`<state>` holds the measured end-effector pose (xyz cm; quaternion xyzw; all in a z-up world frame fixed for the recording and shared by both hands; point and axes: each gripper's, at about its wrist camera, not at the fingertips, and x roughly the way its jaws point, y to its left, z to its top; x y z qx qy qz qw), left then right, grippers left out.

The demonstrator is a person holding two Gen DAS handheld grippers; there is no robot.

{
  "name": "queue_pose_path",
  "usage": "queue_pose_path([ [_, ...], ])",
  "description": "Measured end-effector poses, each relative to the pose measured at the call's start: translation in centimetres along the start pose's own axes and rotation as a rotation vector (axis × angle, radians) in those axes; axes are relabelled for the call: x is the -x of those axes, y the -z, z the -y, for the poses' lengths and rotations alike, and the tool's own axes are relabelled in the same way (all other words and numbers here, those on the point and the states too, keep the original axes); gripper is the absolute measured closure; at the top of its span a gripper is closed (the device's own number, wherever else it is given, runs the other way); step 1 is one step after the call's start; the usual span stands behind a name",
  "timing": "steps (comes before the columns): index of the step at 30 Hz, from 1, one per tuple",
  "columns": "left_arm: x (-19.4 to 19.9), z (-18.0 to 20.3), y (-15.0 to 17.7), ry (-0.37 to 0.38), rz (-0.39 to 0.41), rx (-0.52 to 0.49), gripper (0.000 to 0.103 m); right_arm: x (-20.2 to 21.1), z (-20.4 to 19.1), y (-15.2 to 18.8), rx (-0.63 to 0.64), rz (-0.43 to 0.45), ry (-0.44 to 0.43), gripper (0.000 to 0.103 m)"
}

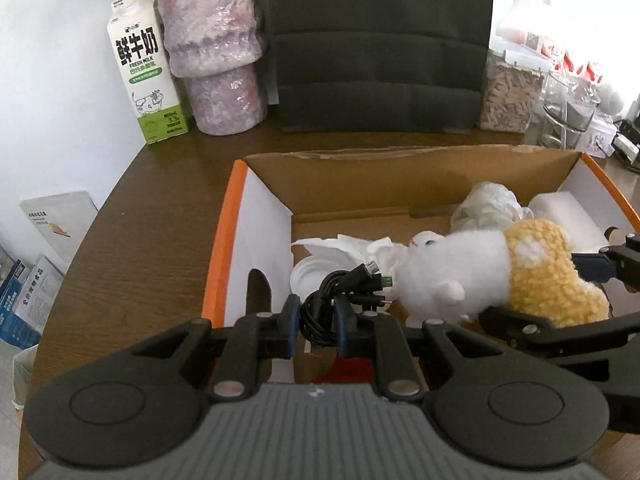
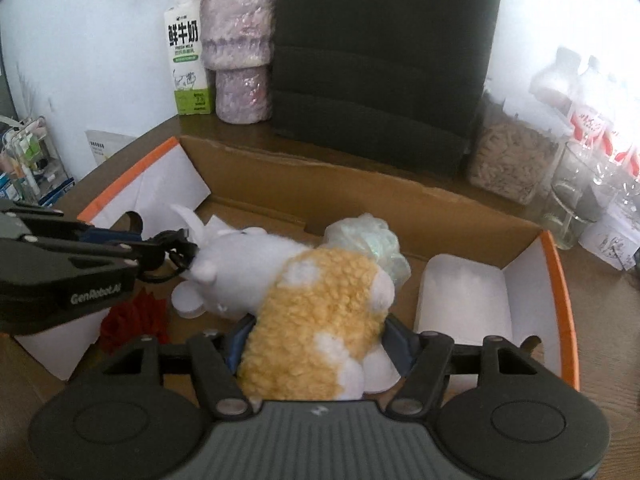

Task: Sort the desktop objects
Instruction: 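Carry the cable and plush toy into the box and release both, then lift both open tools out of the box back toward the table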

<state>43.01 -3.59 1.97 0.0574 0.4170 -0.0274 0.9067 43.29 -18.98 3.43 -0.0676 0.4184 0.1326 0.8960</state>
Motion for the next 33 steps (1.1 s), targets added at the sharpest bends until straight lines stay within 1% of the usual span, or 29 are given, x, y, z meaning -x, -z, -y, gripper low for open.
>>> queue_pose_path([
  [2,0.0,0.2,0.0,0.004,0.001,-0.002,0.084,0.0,-0.1,0.1,0.004,-0.002,0.004,0.032],
  [3,0.2,0.2,0.1,0.009,0.003,-0.001,0.084,0.1,-0.2,0.1,0.007,-0.002,0.005,0.026],
  [7,0.9,0.5,0.2,0.000,0.025,-0.013,0.082,0.8,-0.3,0.1,0.011,0.010,0.007,0.016],
  [8,1.2,0.5,0.2,-0.001,0.028,-0.013,0.076,1.2,-0.3,0.1,0.008,0.014,0.006,0.011],
  [9,1.5,0.5,0.2,0.002,0.034,-0.013,0.070,1.6,-0.2,0.2,0.008,0.022,0.007,0.010],
  [10,1.9,0.5,0.3,0.005,0.043,-0.013,0.056,1.9,-0.2,0.2,0.009,0.027,0.009,0.010],
  [11,2.5,0.4,0.4,0.006,0.060,-0.013,0.048,2.4,-0.2,0.3,0.007,0.034,0.011,0.010],
  [12,3.1,0.4,0.5,0.006,0.080,-0.013,0.044,3.0,-0.2,0.4,0.006,0.042,0.011,0.009],
  [14,4.6,0.3,0.8,0.013,0.118,-0.009,0.023,4.2,0.0,0.5,0.003,0.062,0.011,0.009],
  [15,5.5,0.2,1.1,0.017,0.143,-0.005,0.018,4.8,0.0,0.6,0.003,0.073,0.012,0.009],
  [16,6.4,0.2,1.3,0.022,0.163,-0.002,0.011,5.6,0.0,0.8,0.003,0.087,0.014,0.009],
  [17,7.3,0.0,1.6,0.022,0.188,0.002,0.002,6.4,0.1,1.1,0.003,0.103,0.015,0.008],
  [18,8.4,-0.1,2.0,0.019,0.212,0.007,0.000,7.3,0.1,1.4,0.004,0.117,0.017,0.006],
  [21,11.3,-0.3,3.4,0.021,0.282,-0.005,0.000,10.0,0.2,2.7,0.007,0.171,0.023,0.001],
  [25,14.7,-0.6,5.8,0.019,0.337,0.001,0.000,13.5,0.5,5.1,-0.014,0.229,0.008,0.000],
  [29,16.3,-0.6,8.6,0.025,0.338,0.020,0.000,16.2,0.7,8.3,-0.034,0.267,0.008,0.000],
  [33,16.6,-0.5,11.1,0.034,0.299,0.052,0.000,17.9,0.8,11.7,-0.050,0.287,0.030,0.000],
])
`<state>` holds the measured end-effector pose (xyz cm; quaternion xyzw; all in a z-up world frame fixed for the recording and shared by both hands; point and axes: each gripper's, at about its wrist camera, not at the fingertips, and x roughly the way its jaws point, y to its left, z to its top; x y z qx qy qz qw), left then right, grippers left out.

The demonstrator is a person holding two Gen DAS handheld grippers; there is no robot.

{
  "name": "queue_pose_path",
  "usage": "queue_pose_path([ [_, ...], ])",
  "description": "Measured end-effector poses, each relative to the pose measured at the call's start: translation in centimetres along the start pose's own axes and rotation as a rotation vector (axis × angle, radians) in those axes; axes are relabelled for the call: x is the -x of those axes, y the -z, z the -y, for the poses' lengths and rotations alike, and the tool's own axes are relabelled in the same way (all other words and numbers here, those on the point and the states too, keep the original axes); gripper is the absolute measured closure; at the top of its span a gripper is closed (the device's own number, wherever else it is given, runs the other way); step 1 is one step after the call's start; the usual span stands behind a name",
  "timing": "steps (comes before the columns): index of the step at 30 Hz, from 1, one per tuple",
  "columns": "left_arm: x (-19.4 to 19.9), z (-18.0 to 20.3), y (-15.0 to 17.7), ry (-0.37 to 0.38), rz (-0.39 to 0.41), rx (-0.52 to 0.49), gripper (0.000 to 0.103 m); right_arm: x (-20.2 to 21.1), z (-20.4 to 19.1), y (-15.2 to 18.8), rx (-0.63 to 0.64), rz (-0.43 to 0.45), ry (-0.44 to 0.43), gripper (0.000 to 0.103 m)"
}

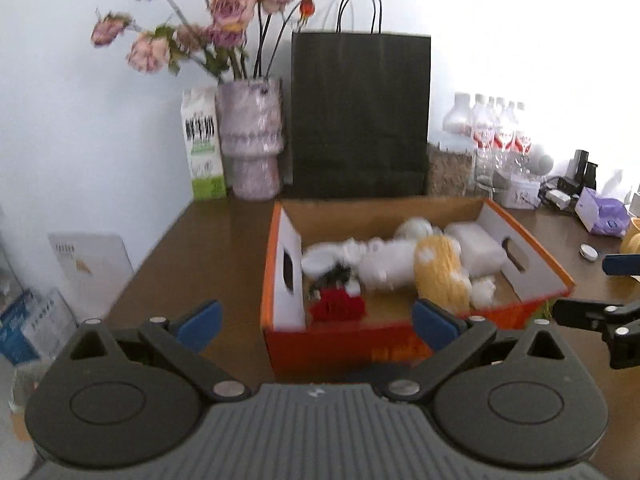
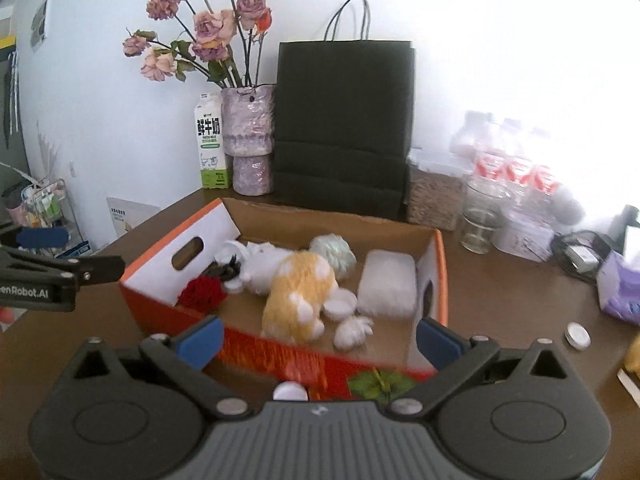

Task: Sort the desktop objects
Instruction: 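Lift both open tools out of the box back toward the table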

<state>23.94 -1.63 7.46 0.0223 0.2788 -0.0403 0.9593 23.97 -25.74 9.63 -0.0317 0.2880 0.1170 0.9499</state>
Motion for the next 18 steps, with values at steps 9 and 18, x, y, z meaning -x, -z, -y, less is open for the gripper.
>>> queue_pose_path([
  [9,-0.8,2.1,3.2,0.013,-0.128,0.033,0.000,1.2,1.1,5.9,-0.056,-0.035,0.039,0.000],
  [18,-4.1,5.1,3.9,-0.045,-0.231,-0.015,0.000,-0.3,3.1,8.5,-0.100,-0.073,0.046,0.000],
])
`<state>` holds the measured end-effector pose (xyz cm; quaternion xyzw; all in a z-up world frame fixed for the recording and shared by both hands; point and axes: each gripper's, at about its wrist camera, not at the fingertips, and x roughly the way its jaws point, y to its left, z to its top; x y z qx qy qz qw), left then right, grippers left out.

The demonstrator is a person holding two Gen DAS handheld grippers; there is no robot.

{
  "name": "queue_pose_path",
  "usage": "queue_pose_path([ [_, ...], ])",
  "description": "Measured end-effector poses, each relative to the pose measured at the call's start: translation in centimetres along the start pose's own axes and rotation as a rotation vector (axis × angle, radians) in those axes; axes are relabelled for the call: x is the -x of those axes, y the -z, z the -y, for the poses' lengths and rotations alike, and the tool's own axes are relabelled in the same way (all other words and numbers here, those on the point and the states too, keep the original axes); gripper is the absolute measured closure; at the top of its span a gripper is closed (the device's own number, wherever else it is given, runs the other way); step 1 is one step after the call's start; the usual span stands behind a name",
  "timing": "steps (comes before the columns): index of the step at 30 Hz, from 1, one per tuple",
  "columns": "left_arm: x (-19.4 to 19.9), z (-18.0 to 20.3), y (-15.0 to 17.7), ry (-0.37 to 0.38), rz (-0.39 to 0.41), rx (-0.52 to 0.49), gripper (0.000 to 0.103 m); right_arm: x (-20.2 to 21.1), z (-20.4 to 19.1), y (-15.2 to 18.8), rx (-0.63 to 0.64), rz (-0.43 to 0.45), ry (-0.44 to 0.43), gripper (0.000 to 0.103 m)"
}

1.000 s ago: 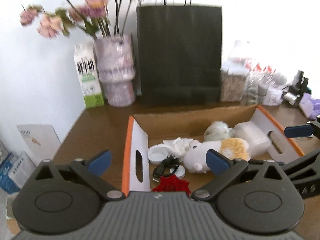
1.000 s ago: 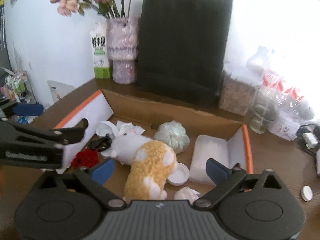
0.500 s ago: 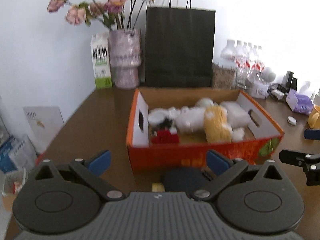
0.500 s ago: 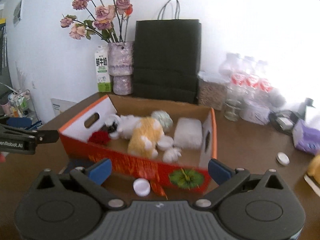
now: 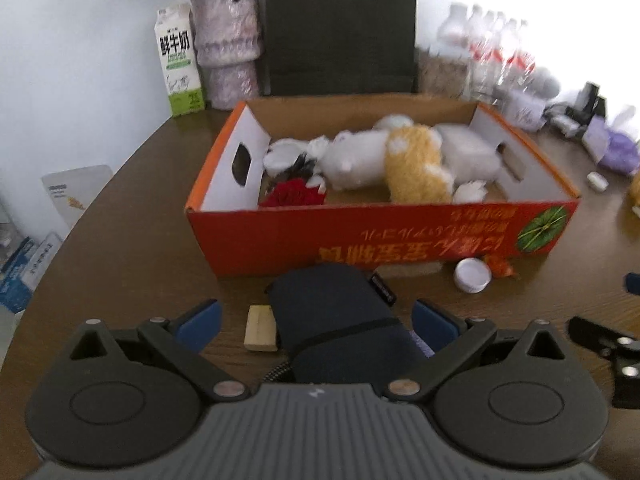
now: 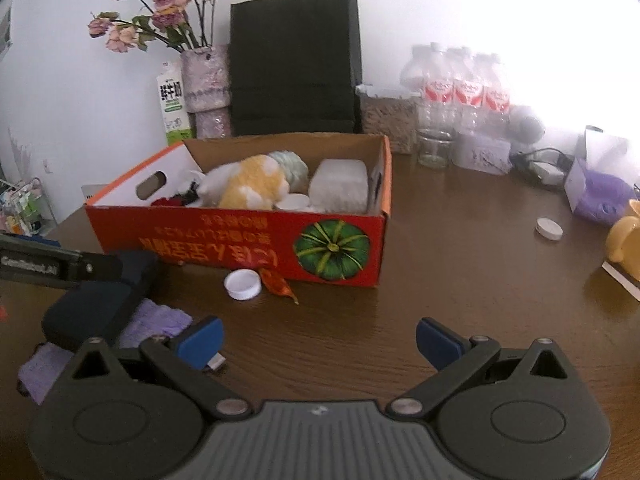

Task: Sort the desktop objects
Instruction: 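Lift both open tools out of the box back toward the table, then grasp the dark blue pouch with the left tool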

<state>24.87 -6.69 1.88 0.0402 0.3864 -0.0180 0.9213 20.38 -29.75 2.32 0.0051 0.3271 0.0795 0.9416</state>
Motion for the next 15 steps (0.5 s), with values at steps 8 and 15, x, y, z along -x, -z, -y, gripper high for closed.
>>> queue_pose_path([
  [8,-2.3,1.6,-0.4,-0.049,-0.084,-0.005,0.001,-1.3,0.9,0.3,-0.003,-0.008,-0.022,0.000],
  [15,-3.0,2.2,-0.3,-0.052,-0.121,0.012,0.027,-2.0,1.7,0.1,-0.022,-0.008,-0.043,0.000],
])
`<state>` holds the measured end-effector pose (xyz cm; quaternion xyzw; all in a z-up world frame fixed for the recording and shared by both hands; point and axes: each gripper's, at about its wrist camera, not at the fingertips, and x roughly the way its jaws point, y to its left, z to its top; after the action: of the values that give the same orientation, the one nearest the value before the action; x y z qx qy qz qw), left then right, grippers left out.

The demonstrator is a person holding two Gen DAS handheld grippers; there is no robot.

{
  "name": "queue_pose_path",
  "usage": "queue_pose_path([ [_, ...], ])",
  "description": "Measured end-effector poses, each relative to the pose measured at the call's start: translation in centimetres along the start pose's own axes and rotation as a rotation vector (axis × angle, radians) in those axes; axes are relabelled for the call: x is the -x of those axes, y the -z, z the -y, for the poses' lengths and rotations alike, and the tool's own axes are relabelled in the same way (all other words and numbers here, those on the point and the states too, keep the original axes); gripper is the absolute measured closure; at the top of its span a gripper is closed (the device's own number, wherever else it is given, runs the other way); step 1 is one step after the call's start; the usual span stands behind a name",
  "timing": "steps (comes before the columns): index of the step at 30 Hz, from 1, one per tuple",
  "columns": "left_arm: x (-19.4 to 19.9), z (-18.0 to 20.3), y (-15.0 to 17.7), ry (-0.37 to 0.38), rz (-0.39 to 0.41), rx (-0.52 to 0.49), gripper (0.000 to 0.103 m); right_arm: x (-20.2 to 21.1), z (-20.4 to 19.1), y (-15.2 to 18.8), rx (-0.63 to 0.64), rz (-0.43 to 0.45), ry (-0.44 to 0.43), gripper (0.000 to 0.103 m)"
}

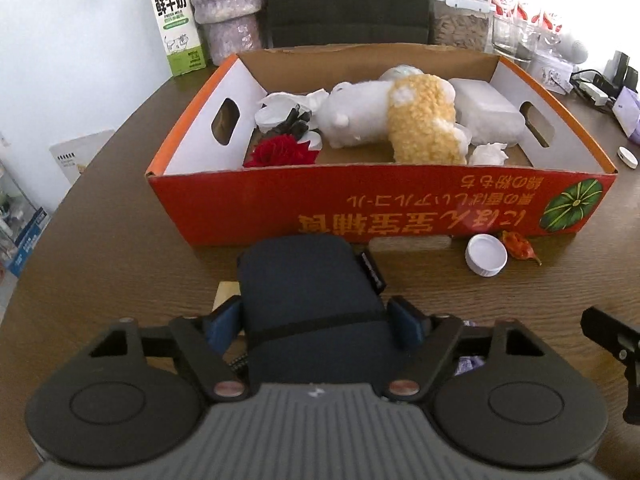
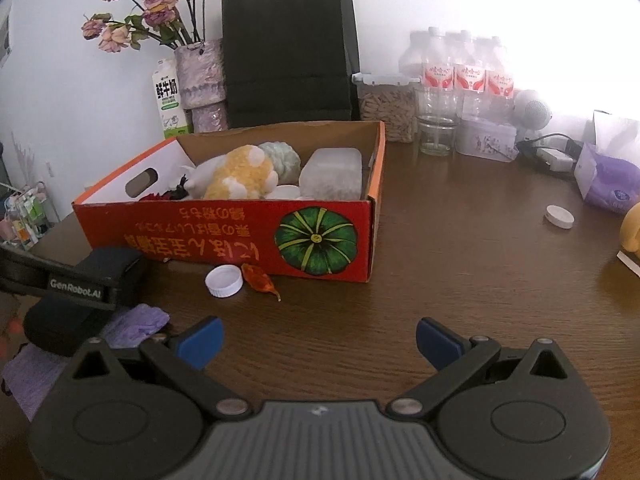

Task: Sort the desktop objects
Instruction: 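Grasp the dark blue pouch with the left tool, then grasp the white bottle cap with the right tool while the left tool holds the pouch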

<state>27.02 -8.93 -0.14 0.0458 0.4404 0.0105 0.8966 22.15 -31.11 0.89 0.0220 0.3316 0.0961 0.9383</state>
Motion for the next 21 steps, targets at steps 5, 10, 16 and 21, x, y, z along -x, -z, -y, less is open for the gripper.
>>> queue_pose_path([
  [5,0.6,-0.3,-0.1,0.021,0.011,0.014,0.035,-0.4,0.4,0.2,-0.018,-0.009,-0.015,0.000],
  [10,1.4,-0.8,0.1,0.040,0.028,0.023,0.036,-0.6,0.5,0.4,-0.022,-0.016,-0.022,0.000],
  [16,3.3,-2.2,0.4,0.086,0.064,0.048,0.036,-0.4,0.1,0.3,-0.012,-0.012,-0.014,0.000],
  [21,4.9,-4.0,0.5,0.104,0.112,0.066,0.036,-0.1,-1.2,0.0,0.006,-0.007,-0.004,0.000],
])
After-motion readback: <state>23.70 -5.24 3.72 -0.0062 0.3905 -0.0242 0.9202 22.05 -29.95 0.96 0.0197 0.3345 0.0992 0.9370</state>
